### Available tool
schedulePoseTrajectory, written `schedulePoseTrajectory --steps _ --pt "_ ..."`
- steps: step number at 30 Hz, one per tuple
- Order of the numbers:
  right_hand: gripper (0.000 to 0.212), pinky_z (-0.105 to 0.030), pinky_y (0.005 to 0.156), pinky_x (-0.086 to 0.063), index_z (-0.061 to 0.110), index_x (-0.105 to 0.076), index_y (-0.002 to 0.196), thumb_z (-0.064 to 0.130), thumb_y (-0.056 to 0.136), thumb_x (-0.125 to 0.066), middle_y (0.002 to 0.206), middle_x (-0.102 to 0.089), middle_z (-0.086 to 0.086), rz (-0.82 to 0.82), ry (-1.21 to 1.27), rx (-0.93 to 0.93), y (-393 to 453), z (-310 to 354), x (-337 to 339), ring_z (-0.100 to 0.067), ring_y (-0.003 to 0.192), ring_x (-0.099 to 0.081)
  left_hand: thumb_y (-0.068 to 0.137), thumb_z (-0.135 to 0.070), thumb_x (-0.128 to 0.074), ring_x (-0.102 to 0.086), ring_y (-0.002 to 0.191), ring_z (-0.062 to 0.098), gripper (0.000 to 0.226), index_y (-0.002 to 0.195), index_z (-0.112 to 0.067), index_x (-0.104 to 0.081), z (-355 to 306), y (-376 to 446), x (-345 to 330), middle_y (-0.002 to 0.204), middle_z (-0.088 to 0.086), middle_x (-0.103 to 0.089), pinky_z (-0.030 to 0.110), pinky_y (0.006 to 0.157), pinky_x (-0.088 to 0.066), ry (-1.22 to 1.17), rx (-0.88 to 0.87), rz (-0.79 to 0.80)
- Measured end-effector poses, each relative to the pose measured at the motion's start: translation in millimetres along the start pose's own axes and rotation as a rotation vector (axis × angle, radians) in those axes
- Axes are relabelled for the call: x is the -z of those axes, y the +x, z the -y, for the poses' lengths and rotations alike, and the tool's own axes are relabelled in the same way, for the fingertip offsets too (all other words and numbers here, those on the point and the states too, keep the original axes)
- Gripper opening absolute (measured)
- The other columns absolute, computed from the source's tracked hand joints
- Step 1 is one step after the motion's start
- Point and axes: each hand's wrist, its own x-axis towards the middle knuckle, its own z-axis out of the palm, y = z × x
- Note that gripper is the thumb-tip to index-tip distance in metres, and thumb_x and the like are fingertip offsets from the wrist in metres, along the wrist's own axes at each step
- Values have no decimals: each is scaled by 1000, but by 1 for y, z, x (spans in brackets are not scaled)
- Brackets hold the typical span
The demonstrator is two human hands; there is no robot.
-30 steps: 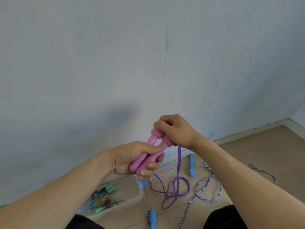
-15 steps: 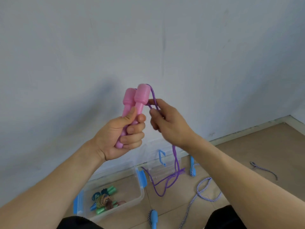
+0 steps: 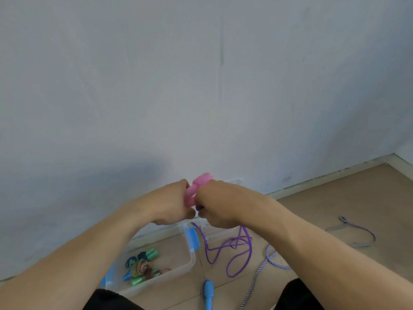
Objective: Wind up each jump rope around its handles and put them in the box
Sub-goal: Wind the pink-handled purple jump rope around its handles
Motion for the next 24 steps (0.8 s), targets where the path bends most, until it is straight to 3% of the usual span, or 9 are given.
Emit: schedulePoseTrajectory --steps 2,4,7,10,13,18,21,23,24 --pt "8 -31 61 -54 18 -75 86 23 80 -73 78 -69 0 -25 16 50 0 -1 5 -21 74 -64 79 -25 -58 -59 77 19 5 80 -24 -53 -10 0 -11 79 -7 -59 31 64 -49 198 -98 99" --pt "15 -27 56 -52 21 -78 77 30 68 -84 66 -70 6 -1 64 61 -3 -5 12 -15 67 -64 85 -18 -56 -54 78 20 9 80 -24 -50 -18 -2 -18 80 -7 -54 28 65 -41 352 -178 159" --pt "28 -24 51 -49 20 -73 64 35 53 -93 56 -66 11 -21 227 2 -10 -12 22 -3 51 -56 88 -19 -56 -54 78 19 6 93 -22 -56 -24 -1 -17 85 -6 -56 29 67 -45 397 -280 155" --pt "45 -20 44 -40 17 -65 64 42 44 -96 49 -56 12 -4 317 -71 -14 -22 30 -2 44 -46 87 -17 -57 -47 63 15 19 73 -27 -50 -33 -5 -15 66 -10 -46 23 57 -38 379 -352 152" --pt "39 -25 53 -37 18 -63 69 38 55 -94 53 -54 7 151 555 -91 -22 -39 39 -12 51 -45 82 -17 -61 -42 49 11 30 59 -25 -43 -41 -10 -22 57 -5 -45 19 46 -32 212 -373 138" --pt "21 -13 50 -41 11 -58 72 21 89 -68 54 -59 10 188 959 0 -32 -57 44 -2 49 -52 74 -24 -65 -49 53 20 17 74 -9 -57 -40 -12 -20 63 4 -52 36 54 -44 -77 -474 1" --pt "19 -19 52 -43 12 -61 70 22 81 -73 61 -61 7 140 1183 59 -28 -63 43 -5 53 -54 74 -22 -66 -47 50 21 20 70 -3 -61 -40 -17 -17 58 10 -56 38 53 -43 -304 -502 -133" --pt "7 -21 51 -42 17 -70 69 12 73 -67 62 -62 4 83 1334 89 -22 -72 41 -8 52 -53 82 -7 -68 -61 58 17 5 80 -8 -73 -42 -19 -12 69 -1 -71 31 58 -52 -497 -478 -259" --pt "13 -20 49 -38 16 -70 67 9 73 -61 58 -58 3 41 1395 80 -19 -75 41 -8 49 -47 84 0 -66 -62 56 9 14 85 -11 -75 -43 -18 -11 71 -10 -73 24 55 -50 -584 -441 -320"
